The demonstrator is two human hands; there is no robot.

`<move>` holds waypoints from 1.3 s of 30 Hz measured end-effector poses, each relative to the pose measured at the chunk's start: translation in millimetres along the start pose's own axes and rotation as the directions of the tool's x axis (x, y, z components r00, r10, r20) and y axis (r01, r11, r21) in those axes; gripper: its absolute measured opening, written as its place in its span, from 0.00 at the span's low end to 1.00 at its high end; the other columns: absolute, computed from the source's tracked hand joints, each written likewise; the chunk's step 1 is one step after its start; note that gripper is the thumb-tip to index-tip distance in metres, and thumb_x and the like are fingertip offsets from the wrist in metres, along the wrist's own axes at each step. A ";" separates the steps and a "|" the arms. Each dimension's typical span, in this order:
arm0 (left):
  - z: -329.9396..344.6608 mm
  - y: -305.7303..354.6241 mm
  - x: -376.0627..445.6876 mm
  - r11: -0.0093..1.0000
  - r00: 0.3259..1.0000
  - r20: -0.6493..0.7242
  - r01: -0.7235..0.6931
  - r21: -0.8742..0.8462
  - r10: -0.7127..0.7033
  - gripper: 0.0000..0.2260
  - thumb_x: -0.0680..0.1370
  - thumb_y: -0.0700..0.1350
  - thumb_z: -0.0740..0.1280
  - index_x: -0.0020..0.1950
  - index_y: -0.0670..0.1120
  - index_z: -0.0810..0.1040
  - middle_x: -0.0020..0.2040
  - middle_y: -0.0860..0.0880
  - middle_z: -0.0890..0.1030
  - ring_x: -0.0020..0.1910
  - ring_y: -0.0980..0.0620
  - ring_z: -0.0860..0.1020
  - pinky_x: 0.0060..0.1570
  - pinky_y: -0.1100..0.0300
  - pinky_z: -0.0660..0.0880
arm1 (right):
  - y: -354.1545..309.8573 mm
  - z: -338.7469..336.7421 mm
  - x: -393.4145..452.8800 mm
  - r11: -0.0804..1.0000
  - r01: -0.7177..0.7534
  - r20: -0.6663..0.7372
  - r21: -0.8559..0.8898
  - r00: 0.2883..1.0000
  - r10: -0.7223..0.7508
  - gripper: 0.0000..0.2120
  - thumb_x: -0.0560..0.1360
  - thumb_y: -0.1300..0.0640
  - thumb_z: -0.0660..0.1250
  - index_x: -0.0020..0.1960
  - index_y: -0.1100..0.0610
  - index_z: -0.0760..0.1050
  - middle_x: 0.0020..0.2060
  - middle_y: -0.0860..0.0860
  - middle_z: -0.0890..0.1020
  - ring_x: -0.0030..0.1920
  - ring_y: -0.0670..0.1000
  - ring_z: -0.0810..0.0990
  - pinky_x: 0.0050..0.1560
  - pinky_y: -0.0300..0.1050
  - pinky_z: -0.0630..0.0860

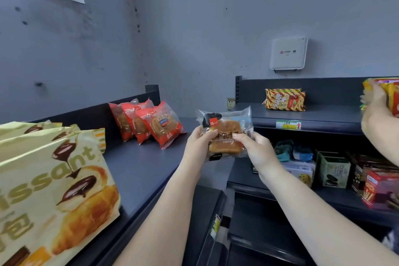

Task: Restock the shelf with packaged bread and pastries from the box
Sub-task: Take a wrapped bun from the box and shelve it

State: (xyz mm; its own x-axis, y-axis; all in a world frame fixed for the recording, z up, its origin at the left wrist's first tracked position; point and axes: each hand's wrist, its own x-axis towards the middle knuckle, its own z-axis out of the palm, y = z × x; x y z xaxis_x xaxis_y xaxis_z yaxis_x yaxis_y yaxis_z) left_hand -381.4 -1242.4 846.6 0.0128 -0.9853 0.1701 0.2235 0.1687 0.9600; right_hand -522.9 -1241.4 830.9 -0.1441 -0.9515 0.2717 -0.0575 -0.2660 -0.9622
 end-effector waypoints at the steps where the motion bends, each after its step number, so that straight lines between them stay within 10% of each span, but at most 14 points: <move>1: 1.3 -0.4 3.9 1.000 1.000 0.003 -0.003 0.003 0.003 0.11 0.77 0.39 0.65 0.59 0.41 0.76 0.54 0.38 0.81 0.54 0.38 0.80 0.59 0.43 0.75 | 1.8 -0.2 4.9 1.000 -0.004 0.000 -0.005 1.000 0.004 0.11 0.72 0.49 0.69 0.52 0.51 0.80 0.49 0.51 0.83 0.54 0.53 0.80 0.57 0.49 0.73; 7: 1.2 0.0 26.8 0.999 0.999 -0.014 -0.045 0.025 0.045 0.06 0.79 0.37 0.63 0.55 0.42 0.74 0.43 0.46 0.80 0.32 0.56 0.82 0.32 0.65 0.79 | 9.4 7.9 37.7 1.000 0.001 0.045 0.007 0.999 -0.002 0.07 0.72 0.50 0.69 0.47 0.51 0.80 0.48 0.53 0.84 0.53 0.54 0.81 0.59 0.50 0.74; 22: 18.1 -1.5 89.9 0.985 0.979 -0.189 -0.047 0.165 0.079 0.03 0.78 0.42 0.64 0.50 0.50 0.75 0.50 0.45 0.82 0.54 0.43 0.81 0.58 0.47 0.77 | 29.0 14.2 124.4 0.996 0.027 0.162 0.083 0.986 -0.041 0.13 0.73 0.49 0.68 0.55 0.54 0.79 0.49 0.52 0.83 0.55 0.53 0.79 0.57 0.47 0.73; 28: 15.9 5.0 115.1 0.968 0.964 -0.234 -0.070 0.242 0.128 0.07 0.78 0.41 0.64 0.56 0.46 0.74 0.49 0.46 0.81 0.46 0.49 0.81 0.50 0.56 0.79 | 34.1 28.7 150.9 0.984 0.019 0.211 0.177 0.976 -0.057 0.04 0.74 0.52 0.68 0.45 0.51 0.78 0.44 0.50 0.83 0.54 0.55 0.81 0.60 0.50 0.74; 34: 11.8 26.2 155.5 0.933 0.941 -0.276 -0.092 0.348 0.196 0.08 0.77 0.42 0.65 0.56 0.45 0.72 0.44 0.49 0.79 0.44 0.48 0.78 0.51 0.53 0.76 | 15.6 47.5 189.3 0.971 -0.004 0.276 0.240 0.959 -0.064 0.25 0.55 0.42 0.75 0.47 0.55 0.78 0.48 0.56 0.84 0.49 0.54 0.82 0.54 0.45 0.77; 39: 1.8 32.9 187.6 0.917 0.925 -0.301 -0.105 0.385 0.233 0.15 0.78 0.45 0.64 0.63 0.44 0.71 0.49 0.48 0.78 0.47 0.49 0.78 0.49 0.55 0.74 | 7.4 64.6 226.8 0.973 0.041 0.279 0.225 0.955 -0.105 0.06 0.71 0.52 0.72 0.43 0.52 0.75 0.42 0.50 0.81 0.40 0.44 0.78 0.38 0.32 0.73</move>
State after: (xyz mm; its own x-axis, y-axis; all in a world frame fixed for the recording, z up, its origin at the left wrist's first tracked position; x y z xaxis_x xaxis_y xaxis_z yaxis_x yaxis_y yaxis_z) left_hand -373.4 -1421.6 910.5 0.3570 -0.8799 0.3137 -0.1713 0.2684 0.9479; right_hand -492.2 -1469.1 884.4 0.1438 -0.9234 0.3560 0.1608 -0.3332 -0.9291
